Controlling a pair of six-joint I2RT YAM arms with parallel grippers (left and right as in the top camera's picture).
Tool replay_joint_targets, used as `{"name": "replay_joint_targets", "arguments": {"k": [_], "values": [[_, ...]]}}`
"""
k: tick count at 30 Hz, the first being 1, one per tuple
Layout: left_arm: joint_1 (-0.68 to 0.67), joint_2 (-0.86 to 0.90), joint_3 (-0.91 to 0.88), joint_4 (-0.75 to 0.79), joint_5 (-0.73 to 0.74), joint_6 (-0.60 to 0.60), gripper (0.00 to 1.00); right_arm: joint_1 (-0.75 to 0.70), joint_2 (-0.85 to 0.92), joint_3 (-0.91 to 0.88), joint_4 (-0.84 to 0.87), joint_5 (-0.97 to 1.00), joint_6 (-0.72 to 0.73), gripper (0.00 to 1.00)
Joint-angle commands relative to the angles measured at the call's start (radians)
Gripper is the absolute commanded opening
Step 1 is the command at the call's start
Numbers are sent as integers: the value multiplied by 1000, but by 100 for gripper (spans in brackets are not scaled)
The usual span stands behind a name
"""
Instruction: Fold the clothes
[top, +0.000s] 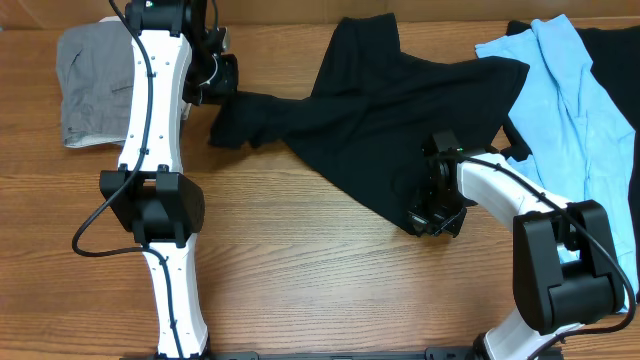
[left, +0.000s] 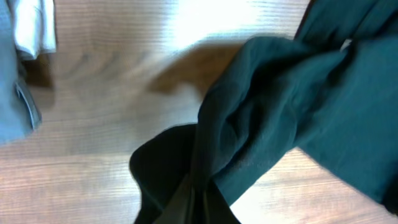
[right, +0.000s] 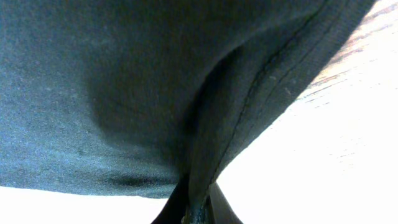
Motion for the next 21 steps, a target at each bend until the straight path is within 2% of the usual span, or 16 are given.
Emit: {"name": "replay_joint_targets", "arguments": {"k": [1, 2, 4, 5, 6, 7, 13, 17, 21], "values": [[-8, -27, 55, -43, 3, 32, 9, -13, 50, -43, 25, 45, 10, 4], [-8, -39, 55, -43, 13, 32, 18, -16, 50, -43, 21, 44, 3, 4], [-8, -61, 55, -42, 20, 29, 56, -22, 50, -43, 11, 44, -12, 4], [-8, -77, 55, -42, 18, 29, 80, -27, 50, -43, 5, 44, -12, 4], [-6, -91, 55, -42, 14, 29, 94, -32, 50, -43, -6, 44, -15, 4], [-3, -106, 55, -42, 9, 29, 100, -37, 50, -43, -14, 44, -15, 4], [3, -178, 55, -42, -6, 37, 100, -64, 42, -42, -58, 39, -38, 4], [3, -208, 55, -42, -14, 50, 100, -95, -64, -41, -100, -10, -95, 4], [3, -208, 55, -42, -9, 51, 100, -140, -258, -23, -193, -13, -139, 4]]}}
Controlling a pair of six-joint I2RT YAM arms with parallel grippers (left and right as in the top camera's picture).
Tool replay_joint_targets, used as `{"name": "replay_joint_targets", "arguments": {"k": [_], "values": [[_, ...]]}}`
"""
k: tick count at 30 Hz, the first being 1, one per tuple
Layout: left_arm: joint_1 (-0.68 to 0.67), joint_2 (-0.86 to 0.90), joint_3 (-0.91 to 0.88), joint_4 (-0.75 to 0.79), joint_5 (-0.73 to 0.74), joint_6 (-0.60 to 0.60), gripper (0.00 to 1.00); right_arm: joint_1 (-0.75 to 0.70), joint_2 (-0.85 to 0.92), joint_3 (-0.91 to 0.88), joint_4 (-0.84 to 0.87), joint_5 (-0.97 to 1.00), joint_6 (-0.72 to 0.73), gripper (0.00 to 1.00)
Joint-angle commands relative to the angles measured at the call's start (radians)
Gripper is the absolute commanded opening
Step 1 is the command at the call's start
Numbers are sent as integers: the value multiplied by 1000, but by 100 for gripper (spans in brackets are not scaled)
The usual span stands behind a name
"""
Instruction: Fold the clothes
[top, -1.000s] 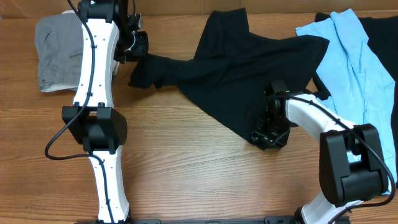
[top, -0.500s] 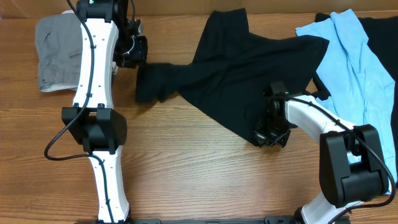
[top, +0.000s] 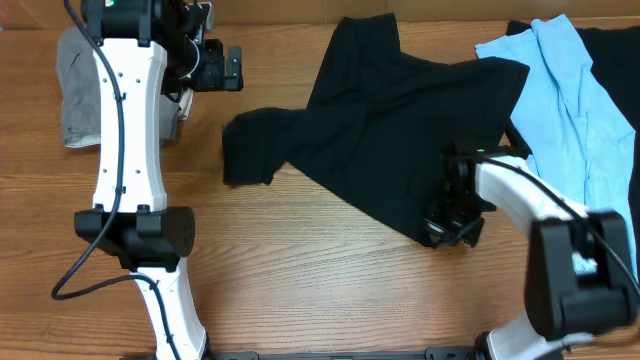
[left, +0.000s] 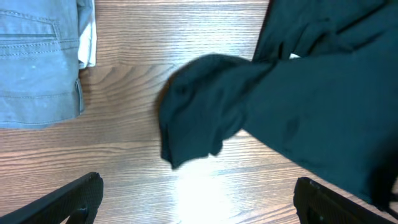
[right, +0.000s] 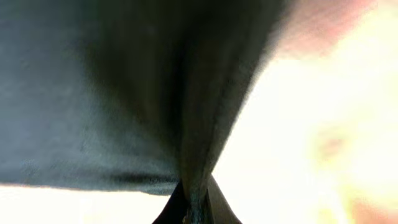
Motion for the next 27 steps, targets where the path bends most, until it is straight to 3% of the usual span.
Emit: {"name": "replay_joint_targets", "arguments": {"k": [1, 9, 20, 27], "values": [[2, -11, 16, -2, -8, 30, 100, -47, -218, 24, -71, 6, -63, 4], [-5, -11, -29, -2, 66, 89, 100, -186, -483, 70, -230, -42, -150, 4], [-63, -11, -491, 79, 167, 176, 96, -360, -484, 69, -264, -27, -187, 4], [-139, -11, -631, 64, 134, 175, 91, -451, -484, 69, -228, -27, -215, 4]]}}
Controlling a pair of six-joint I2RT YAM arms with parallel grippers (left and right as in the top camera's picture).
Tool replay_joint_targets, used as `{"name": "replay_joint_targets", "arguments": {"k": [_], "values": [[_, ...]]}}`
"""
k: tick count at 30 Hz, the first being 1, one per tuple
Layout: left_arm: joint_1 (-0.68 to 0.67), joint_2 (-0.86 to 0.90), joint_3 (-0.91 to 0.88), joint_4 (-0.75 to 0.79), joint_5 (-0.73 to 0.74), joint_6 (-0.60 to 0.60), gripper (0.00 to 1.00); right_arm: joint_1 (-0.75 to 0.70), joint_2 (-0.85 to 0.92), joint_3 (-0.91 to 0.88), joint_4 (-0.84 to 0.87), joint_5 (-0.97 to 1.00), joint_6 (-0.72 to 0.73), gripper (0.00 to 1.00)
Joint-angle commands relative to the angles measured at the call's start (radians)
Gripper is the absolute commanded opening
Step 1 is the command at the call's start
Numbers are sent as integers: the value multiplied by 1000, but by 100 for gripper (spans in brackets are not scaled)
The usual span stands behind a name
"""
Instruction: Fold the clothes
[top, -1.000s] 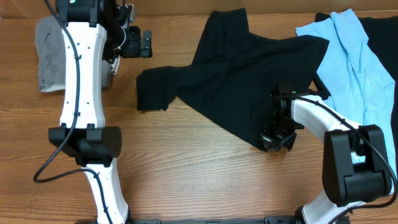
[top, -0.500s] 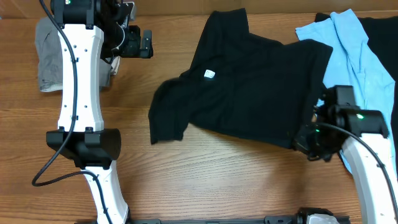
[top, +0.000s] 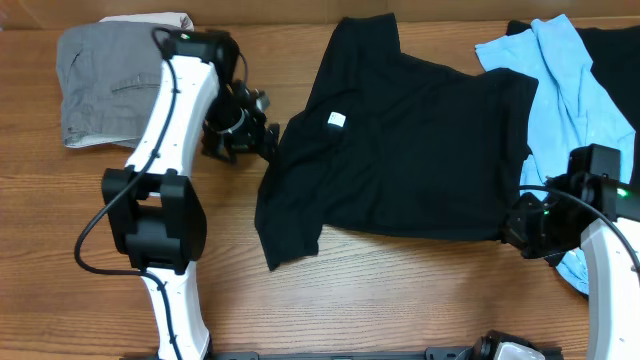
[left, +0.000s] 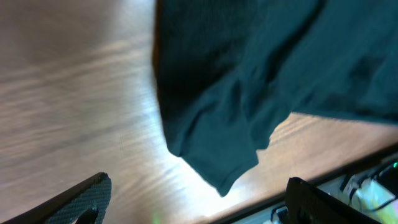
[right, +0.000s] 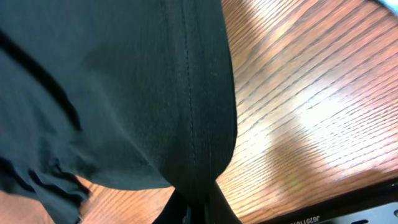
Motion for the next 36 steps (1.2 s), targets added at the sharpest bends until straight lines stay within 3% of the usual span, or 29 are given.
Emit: {"name": "replay_joint_targets", "arguments": {"k": [1, 5, 9, 20, 26, 32, 34, 36], "values": [[-47, -6, -37, -20, -28, 20, 92, -22, -3, 11, 14, 5, -24, 4], [-76, -6, -90, 17, -151, -108, 94, -22, -1, 11, 26, 6, -27, 4], [-83, -6, -143, 134, -170, -132, 93, -22, 2, 11, 45, 6, -27, 4], [-267, -6, -143, 716, -286, 63, 94, -21, 2, 11, 62, 6, -27, 4], [-352, 26, -143, 893, -377, 104, 93, -21, 2, 11, 61, 6, -27, 4], [-361, 71, -143, 912, -402, 19, 79, -21, 2, 10, 59, 6, -27, 4], [-362, 80, -143, 908, -402, 18, 68, -21, 2, 10, 59, 6, -27, 4], [-362, 86, -143, 903, -409, 17, 50, -21, 2, 10, 59, 6, -27, 4]]}}
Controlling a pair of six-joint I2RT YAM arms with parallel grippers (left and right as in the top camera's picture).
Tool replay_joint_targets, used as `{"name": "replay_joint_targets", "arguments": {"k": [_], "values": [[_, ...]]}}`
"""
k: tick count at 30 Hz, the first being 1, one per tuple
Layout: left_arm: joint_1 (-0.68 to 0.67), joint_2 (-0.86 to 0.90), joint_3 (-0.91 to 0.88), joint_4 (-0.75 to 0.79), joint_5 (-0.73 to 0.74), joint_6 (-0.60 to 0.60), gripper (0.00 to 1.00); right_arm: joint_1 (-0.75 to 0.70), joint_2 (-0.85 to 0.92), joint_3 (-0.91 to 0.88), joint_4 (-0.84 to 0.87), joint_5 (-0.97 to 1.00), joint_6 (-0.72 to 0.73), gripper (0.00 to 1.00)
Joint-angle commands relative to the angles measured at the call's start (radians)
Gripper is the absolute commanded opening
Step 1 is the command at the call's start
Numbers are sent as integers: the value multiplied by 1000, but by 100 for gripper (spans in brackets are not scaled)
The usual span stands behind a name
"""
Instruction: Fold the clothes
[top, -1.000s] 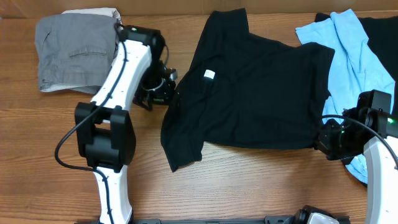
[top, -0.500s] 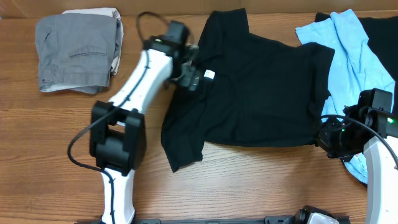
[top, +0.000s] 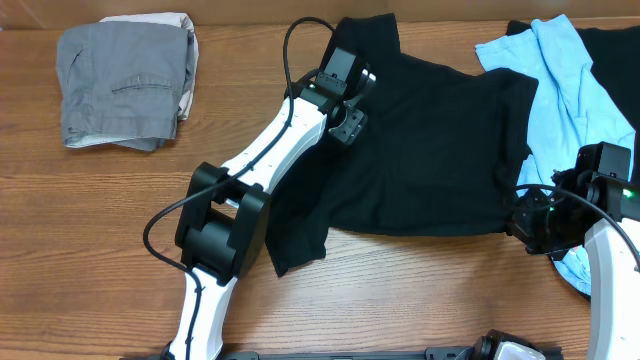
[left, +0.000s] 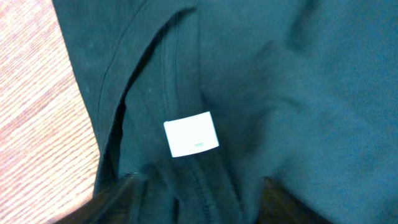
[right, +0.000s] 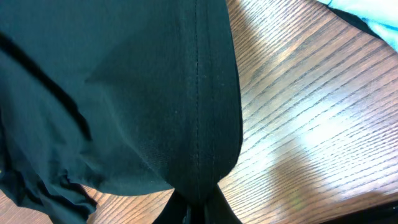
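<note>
A black T-shirt (top: 430, 150) lies spread on the wooden table (top: 90, 250), with one sleeve trailing at the lower left. My left gripper (top: 345, 118) is low over its neckline. In the left wrist view it (left: 196, 199) is open, with the collar seam and white tag (left: 191, 134) between and just ahead of the fingers. My right gripper (top: 528, 228) is at the shirt's lower right corner. It (right: 199, 208) is shut on the stitched hem, which is drawn up off the table there.
Folded grey shorts (top: 125, 80) lie at the back left. A light blue garment (top: 580, 90) lies crumpled at the right, over another black garment (top: 615, 45) and beside my right arm. My left arm stretches across the shirt's left side.
My left gripper, still open, has moved from beside the shirt's left shoulder to right over the collar and tag. The right gripper still holds the hem in nearly the same place.
First both grippers held the crumpled black shirt, the left on a sleeve and the right on the hem. Then the left had let go and stood open near the grey shorts. Later the shirt lay spread out, its hem held far right. Now the left is at the collar.
</note>
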Motion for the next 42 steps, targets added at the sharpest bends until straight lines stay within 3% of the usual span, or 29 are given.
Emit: {"name": "replay_joint_targets", "arguments": {"k": [1, 4, 11, 18, 22, 31, 34, 39, 42], "values": [[3, 23, 4, -10, -29, -14, 46, -4, -1, 10, 2, 7, -7, 4], [3, 36, 3, -21, -31, -23, 44, -4, -1, 10, -4, 7, -7, 4], [2, 75, 3, -55, -8, -25, 50, -4, -1, 10, -9, 14, -7, 4], [3, 84, 3, -89, 35, -24, 45, -4, -1, 10, -12, 18, -7, 4], [3, 84, 3, -109, 32, -24, 33, -4, -1, 10, -12, 19, -7, 4], [3, 84, 3, -175, 27, -8, 31, -4, -1, 10, -12, 30, -7, 4], [3, 84, 3, -182, 28, -9, 34, -4, -1, 10, -12, 30, -7, 4], [3, 84, 8, -182, 28, -1, 52, -4, -1, 10, -12, 33, -7, 4], [3, 84, 23, -189, 32, 18, 56, -4, -1, 10, -12, 33, -7, 4]]}}
